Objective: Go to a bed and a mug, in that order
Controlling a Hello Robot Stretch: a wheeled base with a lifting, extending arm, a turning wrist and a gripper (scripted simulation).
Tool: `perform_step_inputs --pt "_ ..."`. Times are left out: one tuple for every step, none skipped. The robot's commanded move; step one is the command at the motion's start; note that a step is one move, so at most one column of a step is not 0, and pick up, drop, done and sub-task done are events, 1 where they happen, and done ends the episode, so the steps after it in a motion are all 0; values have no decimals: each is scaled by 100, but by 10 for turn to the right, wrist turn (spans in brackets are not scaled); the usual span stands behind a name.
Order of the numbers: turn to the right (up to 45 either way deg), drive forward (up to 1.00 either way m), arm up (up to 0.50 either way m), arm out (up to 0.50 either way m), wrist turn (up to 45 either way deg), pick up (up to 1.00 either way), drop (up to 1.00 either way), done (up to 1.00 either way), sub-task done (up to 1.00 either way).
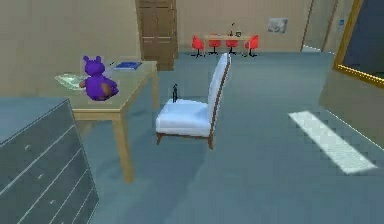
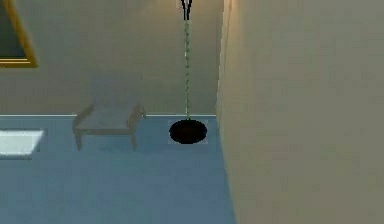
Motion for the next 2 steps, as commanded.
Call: perform_step_inputs --pt "0 15 0 0 0 0 0 0 0" --pt "300 0 0 0 0 0 0 0 0"
